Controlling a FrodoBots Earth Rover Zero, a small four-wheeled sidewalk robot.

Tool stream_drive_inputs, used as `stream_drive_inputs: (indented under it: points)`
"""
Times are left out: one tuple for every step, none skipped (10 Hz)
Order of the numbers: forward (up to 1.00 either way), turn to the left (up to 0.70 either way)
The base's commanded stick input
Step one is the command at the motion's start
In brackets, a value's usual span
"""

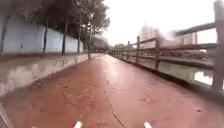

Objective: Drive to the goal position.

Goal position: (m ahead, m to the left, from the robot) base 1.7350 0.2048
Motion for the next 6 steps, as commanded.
stream_drive_inputs:
  points:
    - [0.50,0.49]
    - [0.50,0.37]
    - [0.50,0.00]
    - [0.50,0.00]
    - [0.50,0.00]
    - [0.50,0.00]
